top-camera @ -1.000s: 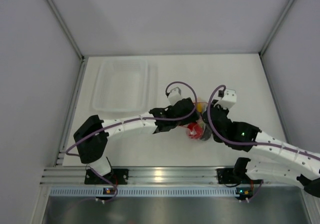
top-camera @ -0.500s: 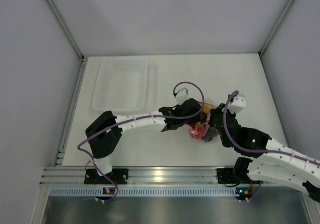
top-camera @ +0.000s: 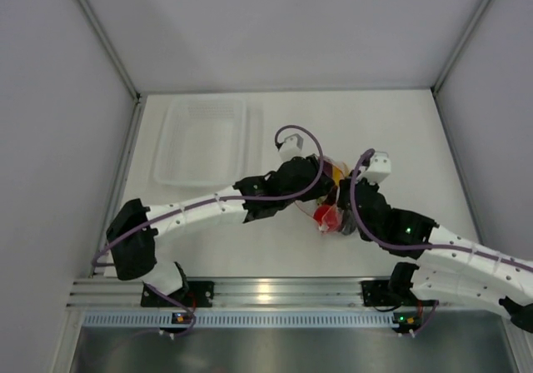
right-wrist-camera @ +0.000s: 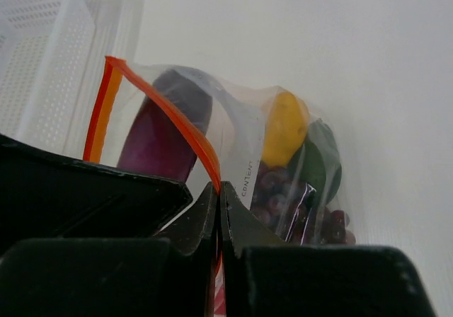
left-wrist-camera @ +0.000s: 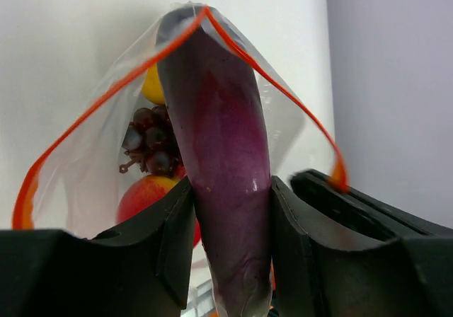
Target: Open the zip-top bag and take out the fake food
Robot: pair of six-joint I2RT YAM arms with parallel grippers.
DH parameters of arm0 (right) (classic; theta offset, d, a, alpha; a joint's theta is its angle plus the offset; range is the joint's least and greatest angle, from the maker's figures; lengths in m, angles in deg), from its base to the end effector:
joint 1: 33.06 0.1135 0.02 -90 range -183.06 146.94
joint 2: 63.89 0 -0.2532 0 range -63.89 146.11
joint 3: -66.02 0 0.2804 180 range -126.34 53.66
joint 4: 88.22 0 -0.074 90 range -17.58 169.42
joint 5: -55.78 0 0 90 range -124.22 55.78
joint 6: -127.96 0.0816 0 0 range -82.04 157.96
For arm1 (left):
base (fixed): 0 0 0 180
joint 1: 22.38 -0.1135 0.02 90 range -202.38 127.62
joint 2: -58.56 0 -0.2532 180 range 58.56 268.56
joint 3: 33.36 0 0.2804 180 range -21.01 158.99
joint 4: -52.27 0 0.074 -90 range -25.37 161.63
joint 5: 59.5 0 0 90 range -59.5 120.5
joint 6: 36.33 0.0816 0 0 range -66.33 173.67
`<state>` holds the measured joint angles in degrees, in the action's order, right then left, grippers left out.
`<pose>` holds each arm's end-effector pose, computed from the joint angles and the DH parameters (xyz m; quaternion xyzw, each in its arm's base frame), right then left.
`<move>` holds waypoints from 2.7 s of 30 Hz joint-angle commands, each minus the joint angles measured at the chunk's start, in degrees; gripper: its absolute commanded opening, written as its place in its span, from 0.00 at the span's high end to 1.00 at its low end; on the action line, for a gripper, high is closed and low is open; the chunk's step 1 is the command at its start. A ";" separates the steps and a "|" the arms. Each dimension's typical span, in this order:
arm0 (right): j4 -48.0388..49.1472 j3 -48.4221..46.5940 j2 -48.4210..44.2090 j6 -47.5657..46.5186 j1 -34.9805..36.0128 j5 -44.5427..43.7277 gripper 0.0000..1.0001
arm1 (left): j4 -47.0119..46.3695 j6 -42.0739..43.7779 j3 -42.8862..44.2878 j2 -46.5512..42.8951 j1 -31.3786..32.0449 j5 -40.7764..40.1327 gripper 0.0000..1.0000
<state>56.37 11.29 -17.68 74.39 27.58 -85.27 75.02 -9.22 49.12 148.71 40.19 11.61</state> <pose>0.1700 0.1727 0.2812 0.0592 0.7992 0.1107 0.5879 0.2210 -0.3685 0.2527 -0.0839 0.8559 -0.3704 0.3511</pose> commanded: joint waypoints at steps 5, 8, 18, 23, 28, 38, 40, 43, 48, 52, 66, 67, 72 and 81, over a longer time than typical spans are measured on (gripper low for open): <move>3.02 0.62 2.21 -0.83 0.71 -1.68 1.00 | -3.45 7.85 -3.85 -8.22 -1.48 4.99 1.00; 1.78 0.36 1.34 0.49 0.70 -4.84 1.00 | -3.01 12.25 -5.35 -10.51 -3.06 12.46 1.00; -0.24 -2.63 -0.69 -2.67 -1.75 -6.26 1.00 | 11.83 26.50 -8.16 -23.42 -11.74 19.70 1.00; -2.35 -5.00 -0.51 -3.38 -2.19 -5.38 1.00 | 17.46 26.33 -7.38 -25.99 -22.47 7.61 1.00; -0.60 -5.44 -0.60 -5.74 -2.11 1.63 1.00 | 18.08 25.11 -3.60 -19.24 -36.97 3.07 1.00; 4.85 -5.53 -0.51 -10.67 -2.37 16.59 1.00 | 15.62 23.34 10.98 9.33 -55.79 12.12 0.87; 4.77 -5.88 0.01 -10.76 -2.46 16.86 1.00 | 15.62 24.04 13.18 12.05 -56.59 11.52 0.64; 4.24 -6.32 0.63 -10.85 -3.07 17.21 1.00 | 15.71 24.13 14.24 13.21 -56.76 13.18 0.22; 4.15 -7.20 1.16 -10.06 -4.39 19.23 1.00 | 15.71 23.69 12.49 9.00 -56.85 12.83 0.02; 4.15 -7.99 1.16 -8.92 -4.92 19.58 1.00 | 15.62 23.26 10.56 1.71 -56.77 21.76 0.02; 12.93 -4.92 1.86 5.67 -9.92 22.82 1.00 | 4.82 18.86 -2.81 -26.87 -8.14 6.35 0.27; 13.64 -4.74 1.60 7.15 -10.63 24.05 1.00 | 4.90 20.34 -1.41 -24.34 -5.03 0.58 0.28; 11.19 -6.23 0.37 7.35 -11.42 24.06 1.00 | 2.28 20.26 -1.75 -18.09 1.86 1.49 0.48; 2.58 -7.64 -3.32 2.17 -15.46 28.72 1.00 | -0.73 21.94 -1.84 -7.19 3.00 -1.15 0.64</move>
<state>60.05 6.75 -18.79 78.76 13.64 -59.24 78.93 11.61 47.07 140.77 42.94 13.33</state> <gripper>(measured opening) 0.009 0.364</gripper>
